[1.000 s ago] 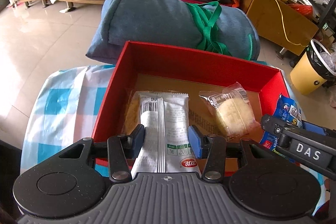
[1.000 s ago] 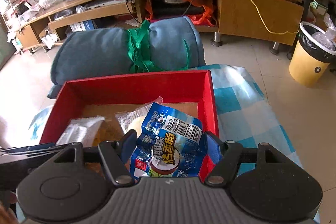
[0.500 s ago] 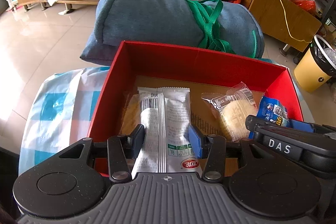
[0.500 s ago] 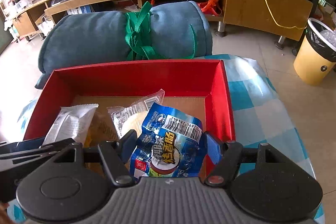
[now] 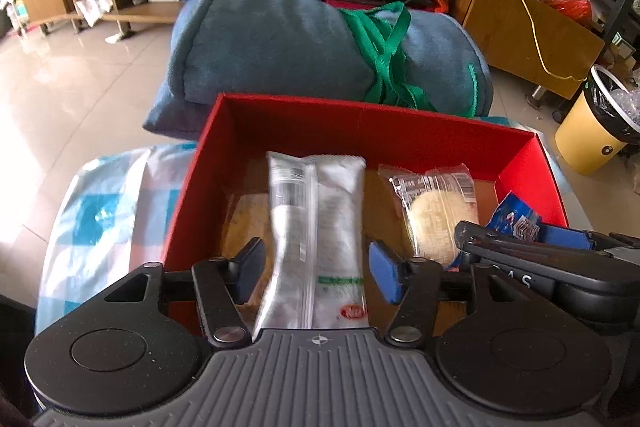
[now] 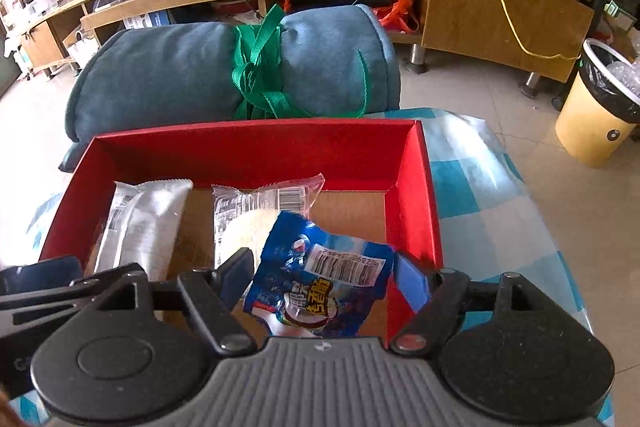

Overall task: Organize snacks
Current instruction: 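Open the left tool to drop the silver bag while the right tool releases the blue bag in the box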

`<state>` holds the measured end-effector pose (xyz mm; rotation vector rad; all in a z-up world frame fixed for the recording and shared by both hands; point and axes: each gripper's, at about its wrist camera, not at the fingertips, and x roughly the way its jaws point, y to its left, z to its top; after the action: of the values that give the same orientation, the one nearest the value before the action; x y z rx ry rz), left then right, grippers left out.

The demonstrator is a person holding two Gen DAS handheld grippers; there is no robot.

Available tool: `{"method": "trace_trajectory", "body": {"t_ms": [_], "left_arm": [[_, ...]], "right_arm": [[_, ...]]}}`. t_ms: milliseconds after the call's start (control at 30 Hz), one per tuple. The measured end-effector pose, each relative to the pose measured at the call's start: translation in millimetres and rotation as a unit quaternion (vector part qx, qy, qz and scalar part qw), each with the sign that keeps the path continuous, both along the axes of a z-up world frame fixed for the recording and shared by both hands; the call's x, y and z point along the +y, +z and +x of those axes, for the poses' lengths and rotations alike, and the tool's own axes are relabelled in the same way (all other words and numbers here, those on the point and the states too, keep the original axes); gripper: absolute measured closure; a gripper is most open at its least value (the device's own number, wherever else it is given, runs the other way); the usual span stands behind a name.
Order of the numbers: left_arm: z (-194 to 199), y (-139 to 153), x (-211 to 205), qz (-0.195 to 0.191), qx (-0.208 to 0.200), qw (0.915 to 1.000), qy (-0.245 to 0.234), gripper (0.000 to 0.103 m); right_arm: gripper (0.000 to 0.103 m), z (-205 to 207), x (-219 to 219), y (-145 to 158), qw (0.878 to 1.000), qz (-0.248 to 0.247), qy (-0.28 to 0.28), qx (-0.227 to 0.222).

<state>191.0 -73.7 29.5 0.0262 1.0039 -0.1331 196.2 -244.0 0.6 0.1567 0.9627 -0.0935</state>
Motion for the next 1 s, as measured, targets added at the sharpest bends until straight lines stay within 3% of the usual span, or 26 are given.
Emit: {"method": "trace_trajectory", "body": {"t_ms": [1000], "left_arm": [[-23.1,15.8,10.3,0.003,-0.015,0.9998,-0.015,0.025]], "right_arm": [[0.032,-29.0,6.0,22.9,1.000,-0.007,0.005,-0.017]]}}
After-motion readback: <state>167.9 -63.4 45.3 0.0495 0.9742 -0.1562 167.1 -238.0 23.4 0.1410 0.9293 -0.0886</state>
